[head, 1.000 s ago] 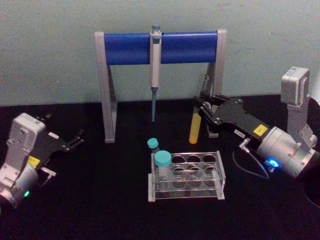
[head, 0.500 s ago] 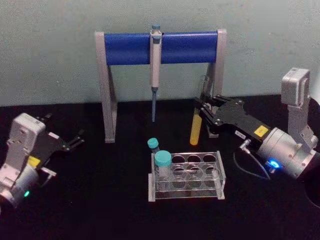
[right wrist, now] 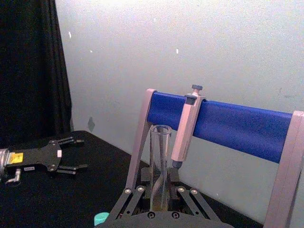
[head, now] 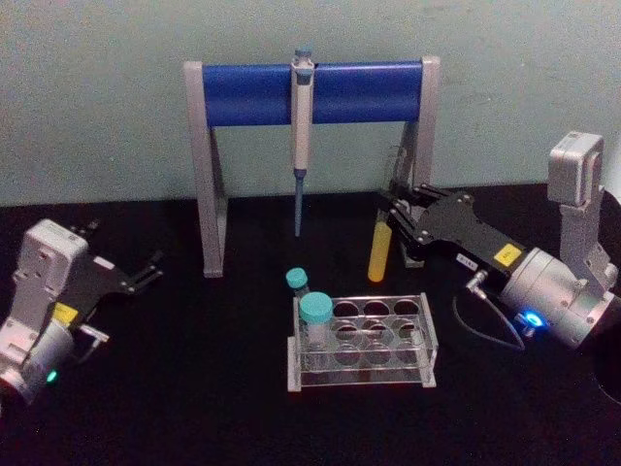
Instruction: Pick up the test tube from the test tube rack, shake it, then place it back into the test tube rack.
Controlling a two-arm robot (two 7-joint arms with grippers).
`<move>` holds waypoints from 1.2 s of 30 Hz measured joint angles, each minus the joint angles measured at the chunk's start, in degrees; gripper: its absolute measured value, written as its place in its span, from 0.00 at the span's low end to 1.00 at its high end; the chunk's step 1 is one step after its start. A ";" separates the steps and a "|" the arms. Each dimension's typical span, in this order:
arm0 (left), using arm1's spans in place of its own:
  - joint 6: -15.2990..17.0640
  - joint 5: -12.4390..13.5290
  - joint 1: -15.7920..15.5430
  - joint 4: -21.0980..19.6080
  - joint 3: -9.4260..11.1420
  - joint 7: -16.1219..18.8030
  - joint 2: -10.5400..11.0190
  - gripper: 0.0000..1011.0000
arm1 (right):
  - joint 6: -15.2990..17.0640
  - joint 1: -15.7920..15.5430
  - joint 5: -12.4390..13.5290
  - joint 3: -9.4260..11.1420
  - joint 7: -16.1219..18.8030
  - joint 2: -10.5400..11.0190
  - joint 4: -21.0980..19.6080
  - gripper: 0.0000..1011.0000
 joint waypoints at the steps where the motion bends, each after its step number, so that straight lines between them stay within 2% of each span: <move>1: 0.00 0.00 0.00 0.00 0.00 0.00 0.00 0.99 | -0.01 0.00 0.01 0.00 0.06 0.01 0.00 0.22; 9: 0.00 0.00 0.00 0.00 0.00 0.00 0.00 0.99 | 0.20 -0.55 1.47 0.10 1.34 0.45 -0.50 0.22; 16: 0.00 0.00 0.00 0.00 0.00 0.00 0.00 0.99 | 0.49 -2.12 5.65 0.19 5.28 2.33 -2.92 0.22; 20: 0.00 0.00 0.00 0.00 0.00 0.00 0.00 0.99 | 0.44 -2.88 7.07 -0.29 6.84 3.43 -4.02 0.22; 28: 0.00 0.00 0.00 0.00 0.00 0.00 0.00 0.99 | 0.14 -3.70 8.12 -1.95 8.17 5.10 -4.58 0.22; 36: 0.00 0.00 0.00 0.00 0.00 0.00 0.00 0.99 | 0.14 -3.34 8.10 -3.49 7.99 5.26 -3.29 0.22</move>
